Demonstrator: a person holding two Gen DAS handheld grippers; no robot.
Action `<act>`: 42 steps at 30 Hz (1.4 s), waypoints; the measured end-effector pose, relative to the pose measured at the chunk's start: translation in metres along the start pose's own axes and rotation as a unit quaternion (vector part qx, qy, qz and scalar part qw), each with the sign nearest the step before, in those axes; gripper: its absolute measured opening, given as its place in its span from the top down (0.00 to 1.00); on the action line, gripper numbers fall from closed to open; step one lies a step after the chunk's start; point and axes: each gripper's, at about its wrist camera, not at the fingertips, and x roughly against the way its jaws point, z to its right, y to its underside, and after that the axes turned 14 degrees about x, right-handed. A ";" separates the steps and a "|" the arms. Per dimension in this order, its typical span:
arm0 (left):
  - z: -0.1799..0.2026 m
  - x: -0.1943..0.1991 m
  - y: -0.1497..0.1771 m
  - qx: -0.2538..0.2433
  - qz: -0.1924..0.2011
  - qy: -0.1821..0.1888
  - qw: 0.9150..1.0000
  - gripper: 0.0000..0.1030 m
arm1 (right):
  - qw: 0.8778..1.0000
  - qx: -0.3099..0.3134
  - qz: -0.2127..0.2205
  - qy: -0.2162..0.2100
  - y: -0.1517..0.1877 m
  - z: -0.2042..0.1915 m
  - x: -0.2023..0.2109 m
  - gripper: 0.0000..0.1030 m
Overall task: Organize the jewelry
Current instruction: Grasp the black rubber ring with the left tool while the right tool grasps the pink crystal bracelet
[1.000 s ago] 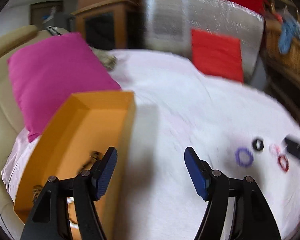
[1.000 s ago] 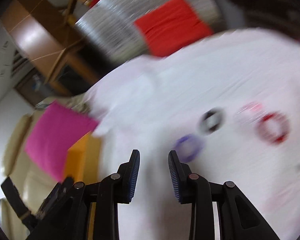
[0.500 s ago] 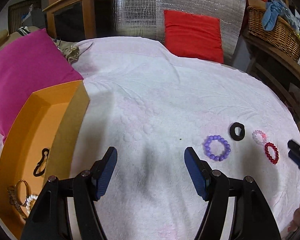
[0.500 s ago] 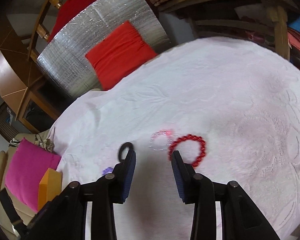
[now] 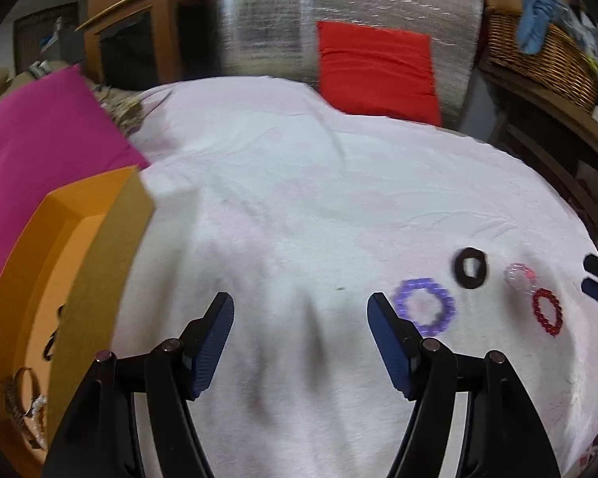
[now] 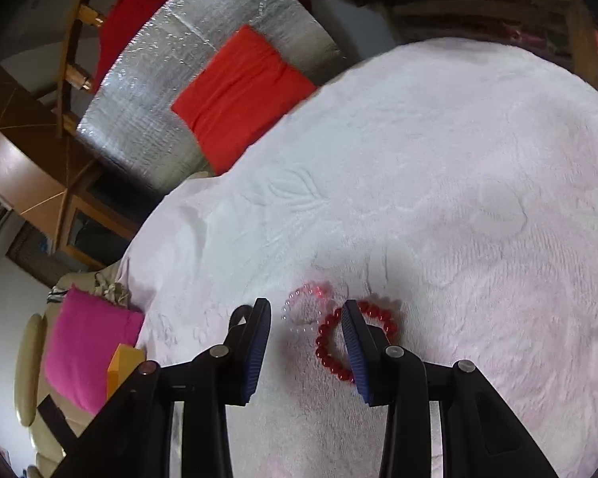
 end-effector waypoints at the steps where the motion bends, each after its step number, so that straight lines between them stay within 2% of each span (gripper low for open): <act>1: 0.006 -0.001 0.002 -0.008 0.003 0.007 1.000 0.32 | 1.000 -0.002 -0.001 -0.004 -0.002 0.004 0.002 0.61; 4: 0.027 -0.010 0.005 -0.029 0.003 0.028 0.999 0.32 | 1.000 -0.018 -0.010 -0.013 -0.005 0.017 0.003 0.61; 10: 0.059 -0.027 0.003 -0.067 0.004 0.057 0.996 0.32 | 0.999 -0.018 -0.032 0.001 -0.007 0.026 -0.014 0.61; 18: 0.074 -0.047 -0.005 -0.079 -0.014 0.083 0.993 0.32 | 0.998 0.011 -0.065 -0.012 -0.018 0.011 -0.058 0.61; 24: 0.071 -0.054 -0.005 -0.090 -0.024 0.072 0.993 0.32 | 0.992 0.060 -0.106 0.034 -0.018 -0.008 -0.087 0.61; 26: 0.070 -0.054 -0.005 -0.094 -0.022 0.070 0.993 0.32 | 0.990 0.080 -0.106 0.050 -0.016 -0.012 -0.090 0.61; 29: 0.069 -0.054 -0.004 -0.094 -0.026 0.078 0.992 0.32 | 0.983 0.119 -0.109 0.083 -0.014 -0.021 -0.092 0.71; 33: 0.072 -0.053 0.000 -0.097 -0.029 0.091 0.991 0.32 | 0.965 0.196 -0.104 0.137 -0.004 -0.037 -0.094 0.86; 35: 0.075 -0.053 0.002 -0.094 -0.031 0.100 0.990 0.32 | 0.963 0.207 -0.099 0.143 -0.002 -0.038 -0.092 0.87; 36: 0.077 -0.053 0.003 -0.092 -0.032 0.105 0.990 0.32 | 0.962 0.210 -0.096 0.144 -0.002 -0.038 -0.091 0.91; 42: 0.098 -0.060 0.005 -0.093 -0.040 0.137 0.985 0.32 | 0.975 0.167 -0.072 0.124 -0.011 -0.026 -0.074 0.91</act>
